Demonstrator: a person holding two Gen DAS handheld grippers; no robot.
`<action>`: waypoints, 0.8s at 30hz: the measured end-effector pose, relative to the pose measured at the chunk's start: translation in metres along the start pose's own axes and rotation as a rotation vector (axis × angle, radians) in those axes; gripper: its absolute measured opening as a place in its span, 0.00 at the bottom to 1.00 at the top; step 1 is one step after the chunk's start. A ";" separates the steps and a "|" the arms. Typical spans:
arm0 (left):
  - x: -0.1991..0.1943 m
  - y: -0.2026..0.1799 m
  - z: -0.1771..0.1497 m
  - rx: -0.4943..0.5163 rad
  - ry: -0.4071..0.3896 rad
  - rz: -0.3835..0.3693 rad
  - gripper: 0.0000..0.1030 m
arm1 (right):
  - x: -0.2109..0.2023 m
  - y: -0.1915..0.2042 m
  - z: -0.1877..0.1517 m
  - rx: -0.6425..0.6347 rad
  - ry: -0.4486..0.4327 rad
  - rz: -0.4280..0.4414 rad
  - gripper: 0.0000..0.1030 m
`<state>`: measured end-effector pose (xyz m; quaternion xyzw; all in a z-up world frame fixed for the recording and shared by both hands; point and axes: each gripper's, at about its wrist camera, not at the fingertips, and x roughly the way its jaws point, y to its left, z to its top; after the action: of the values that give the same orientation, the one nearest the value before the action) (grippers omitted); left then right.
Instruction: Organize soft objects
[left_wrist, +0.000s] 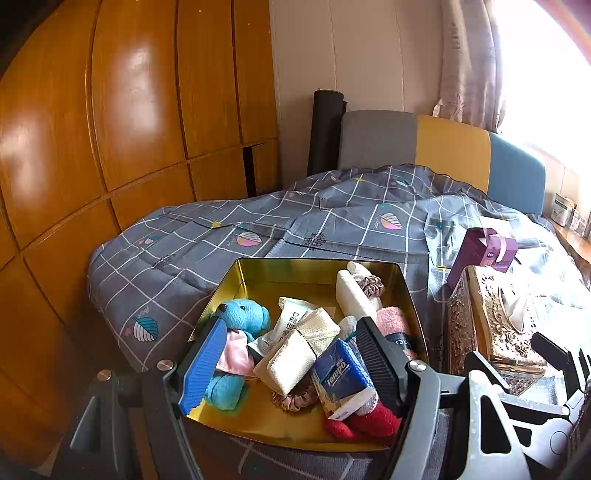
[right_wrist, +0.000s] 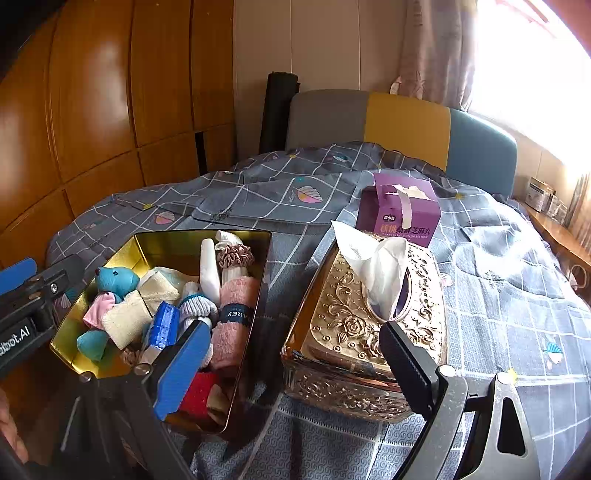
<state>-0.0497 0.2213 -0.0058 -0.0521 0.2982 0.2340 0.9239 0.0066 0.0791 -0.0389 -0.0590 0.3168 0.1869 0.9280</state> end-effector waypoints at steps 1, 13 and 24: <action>0.000 0.000 0.000 0.000 0.001 0.000 0.71 | 0.000 0.000 0.000 0.001 0.001 0.000 0.91; 0.000 0.001 0.000 -0.001 0.004 0.000 0.71 | 0.001 0.001 -0.002 0.000 0.007 0.001 0.91; -0.002 0.001 -0.001 0.014 -0.005 -0.011 0.71 | 0.002 0.002 -0.003 -0.004 0.007 -0.001 0.91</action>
<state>-0.0519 0.2208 -0.0058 -0.0468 0.2973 0.2272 0.9262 0.0059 0.0807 -0.0425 -0.0615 0.3198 0.1868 0.9269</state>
